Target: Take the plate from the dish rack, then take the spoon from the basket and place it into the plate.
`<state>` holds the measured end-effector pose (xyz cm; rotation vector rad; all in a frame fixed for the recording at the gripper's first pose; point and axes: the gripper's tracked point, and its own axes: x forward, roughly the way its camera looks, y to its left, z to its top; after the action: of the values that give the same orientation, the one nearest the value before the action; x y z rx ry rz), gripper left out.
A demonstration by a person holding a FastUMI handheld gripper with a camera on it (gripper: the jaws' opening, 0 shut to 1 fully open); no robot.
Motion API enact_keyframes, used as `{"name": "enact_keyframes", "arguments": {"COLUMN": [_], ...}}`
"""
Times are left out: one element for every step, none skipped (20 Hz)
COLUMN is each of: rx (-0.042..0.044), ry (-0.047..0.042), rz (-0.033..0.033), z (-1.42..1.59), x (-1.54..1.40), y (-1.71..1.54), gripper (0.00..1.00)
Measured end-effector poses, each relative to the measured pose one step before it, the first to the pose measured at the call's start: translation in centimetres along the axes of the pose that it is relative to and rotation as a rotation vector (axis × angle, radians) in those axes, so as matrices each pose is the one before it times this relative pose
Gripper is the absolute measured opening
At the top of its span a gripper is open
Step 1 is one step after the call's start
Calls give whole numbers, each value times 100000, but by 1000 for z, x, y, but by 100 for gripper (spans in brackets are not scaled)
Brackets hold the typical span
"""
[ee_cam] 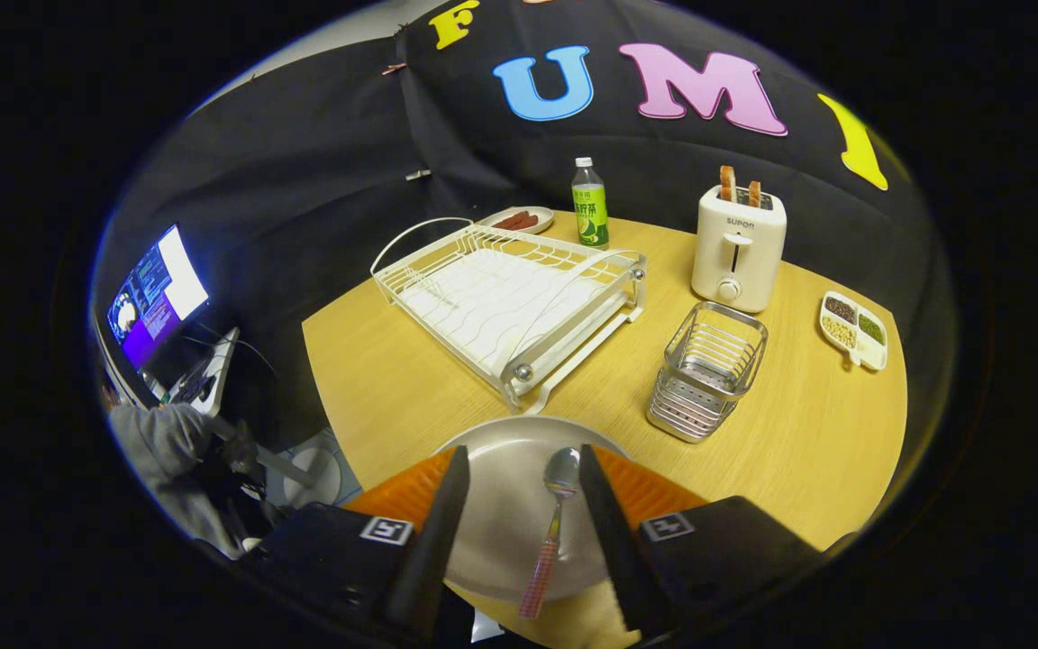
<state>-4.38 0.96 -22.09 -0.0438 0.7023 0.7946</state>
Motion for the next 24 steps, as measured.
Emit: {"name": "enact_keyframes", "arguments": {"rx": [1528, 1186, 692, 411, 350, 456, 256, 259, 806, 1759, 2080, 2107, 1749, 1655, 1230, 1221, 1214, 1107, 1343, 1454, 1359, 737, 30, -420], "ry": [-1325, -1271, -1503, -1842, -1622, -1898, -2427, -2014, -1823, -2719, -2482, -2329, -2270, -3145, -3235, -3345, -3296, -2878, -2817, -3342, -3284, -3368, -3420, -2760], "rz": [1, -836, -1188, -1472, -1656, -1459, -1925, -2548, -2723, -2740, -2656, -2679, -2630, -3821, -4050, -4146, -3709, -3682, -4098, -3498, -3135, -2904, -2771, -2490], "z": [530, 505, 666, 710, 752, 855, 1052, 997, 1035, 1311, 1190, 1107, 985, 1224, 1143, 1121, 1071, 939, 834, 1031, 945, 960, 890, 704], "x": [-101, -174, -268, -262, -400, -503, -489, -543, -586, -641, -549, -544, -535, -732, -596, -787, -707, -740, -691, -839, -849, -886, -906, -826], "y": [-6, -179, -249, -262, -324, -273, -328, -489, -479, -291, -193, -281, -119, -175, -203, -127, -44, 18, -69, -12, 63, 12, 2, -16], "gripper": [99, 100, 99, 99, 99, 99, 99, 99, 99, 99, 99, 99, 99, 99, 99, 99, 99, 99, 99, 99, 99, 99, 99, 99]}}
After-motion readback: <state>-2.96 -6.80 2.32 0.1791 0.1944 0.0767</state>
